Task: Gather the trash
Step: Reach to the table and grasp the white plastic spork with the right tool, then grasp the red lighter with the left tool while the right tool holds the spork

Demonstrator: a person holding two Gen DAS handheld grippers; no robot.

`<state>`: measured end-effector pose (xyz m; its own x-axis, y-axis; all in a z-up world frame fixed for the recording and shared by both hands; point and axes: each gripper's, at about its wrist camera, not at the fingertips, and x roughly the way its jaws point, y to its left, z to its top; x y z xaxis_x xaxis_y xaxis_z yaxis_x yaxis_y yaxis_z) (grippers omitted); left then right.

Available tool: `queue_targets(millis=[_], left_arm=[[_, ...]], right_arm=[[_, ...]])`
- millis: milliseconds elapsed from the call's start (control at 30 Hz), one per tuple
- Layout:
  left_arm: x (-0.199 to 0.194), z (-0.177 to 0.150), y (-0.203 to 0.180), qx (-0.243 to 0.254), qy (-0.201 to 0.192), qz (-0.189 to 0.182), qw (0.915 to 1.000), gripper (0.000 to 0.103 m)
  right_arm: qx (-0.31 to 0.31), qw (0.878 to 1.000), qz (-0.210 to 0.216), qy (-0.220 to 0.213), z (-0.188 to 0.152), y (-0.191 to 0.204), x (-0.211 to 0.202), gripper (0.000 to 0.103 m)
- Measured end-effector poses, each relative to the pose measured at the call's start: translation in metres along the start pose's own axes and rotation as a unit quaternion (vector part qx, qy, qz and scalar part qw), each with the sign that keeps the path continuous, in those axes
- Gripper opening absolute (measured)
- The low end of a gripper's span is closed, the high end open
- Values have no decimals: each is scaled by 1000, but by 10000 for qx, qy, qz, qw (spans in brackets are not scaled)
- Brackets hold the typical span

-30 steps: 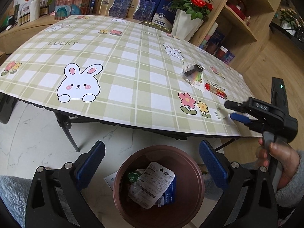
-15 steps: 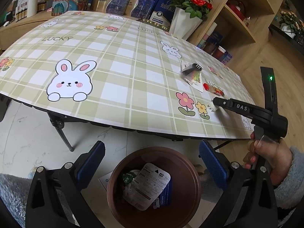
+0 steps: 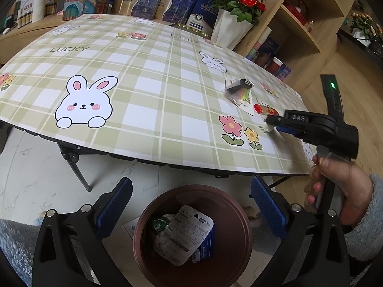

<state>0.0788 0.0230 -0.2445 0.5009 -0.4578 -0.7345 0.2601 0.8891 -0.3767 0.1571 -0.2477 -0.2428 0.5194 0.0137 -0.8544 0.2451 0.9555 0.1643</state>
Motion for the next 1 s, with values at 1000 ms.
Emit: queue_targets(millis=[1000], left_arm=[[103,137,-95,1949,289,-193,9802,68]], right_arm=[[671,9974,243,-130,-6,-101,-22,38]])
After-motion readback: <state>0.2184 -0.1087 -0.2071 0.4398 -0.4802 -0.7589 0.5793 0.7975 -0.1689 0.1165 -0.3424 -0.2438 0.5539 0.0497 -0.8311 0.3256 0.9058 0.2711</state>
